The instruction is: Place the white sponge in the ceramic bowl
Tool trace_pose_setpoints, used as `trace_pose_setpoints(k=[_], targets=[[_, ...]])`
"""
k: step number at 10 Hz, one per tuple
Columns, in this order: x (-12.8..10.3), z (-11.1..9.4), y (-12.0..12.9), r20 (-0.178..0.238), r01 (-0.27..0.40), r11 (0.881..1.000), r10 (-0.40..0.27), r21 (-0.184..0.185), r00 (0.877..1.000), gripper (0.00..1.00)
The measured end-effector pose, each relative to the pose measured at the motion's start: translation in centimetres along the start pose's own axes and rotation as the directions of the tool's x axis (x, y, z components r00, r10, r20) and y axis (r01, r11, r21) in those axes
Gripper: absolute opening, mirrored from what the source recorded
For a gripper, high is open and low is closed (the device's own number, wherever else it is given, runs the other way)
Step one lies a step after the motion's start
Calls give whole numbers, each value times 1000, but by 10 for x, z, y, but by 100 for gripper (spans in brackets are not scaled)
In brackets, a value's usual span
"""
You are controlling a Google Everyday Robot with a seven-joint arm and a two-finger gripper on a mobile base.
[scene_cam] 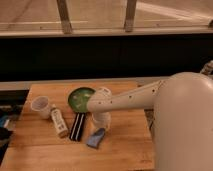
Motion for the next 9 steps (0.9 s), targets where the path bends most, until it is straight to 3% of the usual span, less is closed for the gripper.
trace_pose_setpoints(k=[2, 5, 9], targets=[[-8, -10, -2, 27, -6, 1000, 6, -12, 1000, 0], [-28, -33, -8, 80, -13, 1000, 13, 4, 997, 0], [-68, -78, -28, 167, -60, 997, 49, 57, 985, 0]])
